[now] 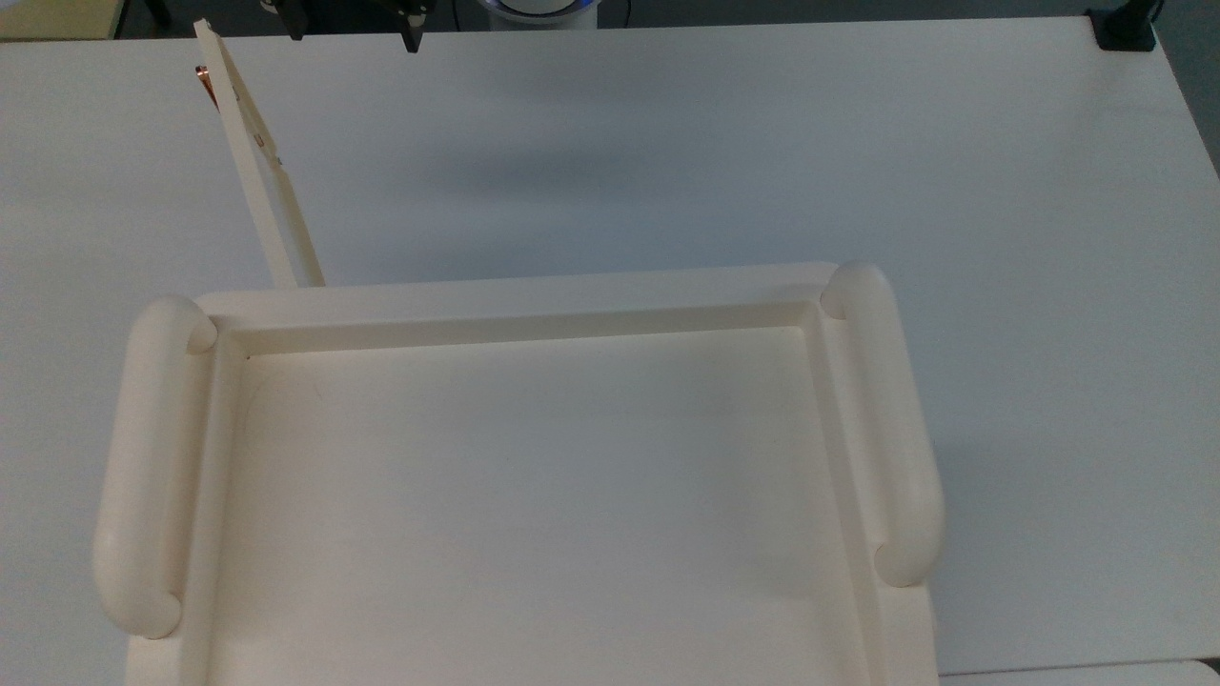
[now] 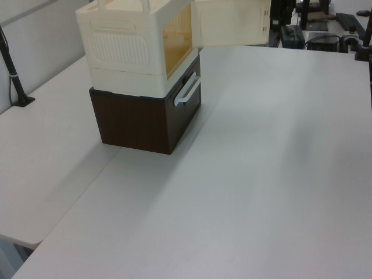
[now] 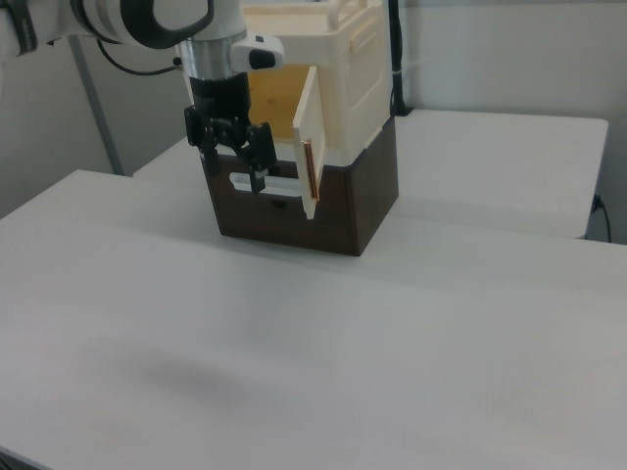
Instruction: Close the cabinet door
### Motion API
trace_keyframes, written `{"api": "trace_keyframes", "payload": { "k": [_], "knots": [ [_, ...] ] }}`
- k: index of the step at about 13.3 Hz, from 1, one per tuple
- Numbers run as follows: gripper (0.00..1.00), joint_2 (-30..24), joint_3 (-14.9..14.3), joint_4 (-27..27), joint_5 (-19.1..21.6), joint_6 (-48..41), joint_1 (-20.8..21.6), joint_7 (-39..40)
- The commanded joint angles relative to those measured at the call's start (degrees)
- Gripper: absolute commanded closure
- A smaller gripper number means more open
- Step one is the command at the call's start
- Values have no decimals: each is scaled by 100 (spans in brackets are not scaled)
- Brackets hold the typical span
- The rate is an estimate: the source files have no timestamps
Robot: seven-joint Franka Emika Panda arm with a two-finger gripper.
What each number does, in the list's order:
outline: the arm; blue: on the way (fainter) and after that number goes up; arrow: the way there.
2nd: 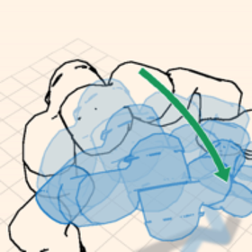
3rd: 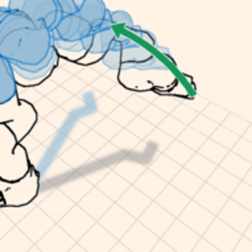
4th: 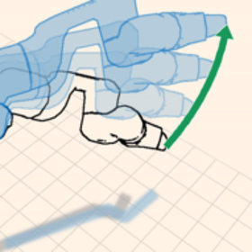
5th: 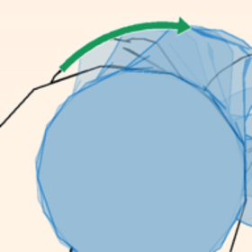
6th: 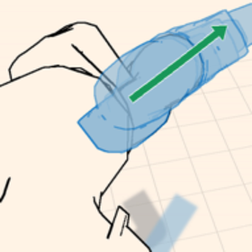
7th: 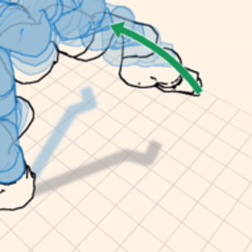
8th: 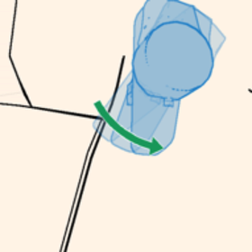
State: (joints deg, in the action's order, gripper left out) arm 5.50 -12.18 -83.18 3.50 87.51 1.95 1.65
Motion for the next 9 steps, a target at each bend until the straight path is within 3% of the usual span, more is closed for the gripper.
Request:
{"api": "trace_keyframes", "payload": {
  "k": [1,8,9],
  "knots": [
    [0,-102,-187,-24,80,100,69,81],
    [0,-102,-144,-14,28,91,87,168],
    [8,-102,-127,-14,-16,91,95,317]
  ]
}}
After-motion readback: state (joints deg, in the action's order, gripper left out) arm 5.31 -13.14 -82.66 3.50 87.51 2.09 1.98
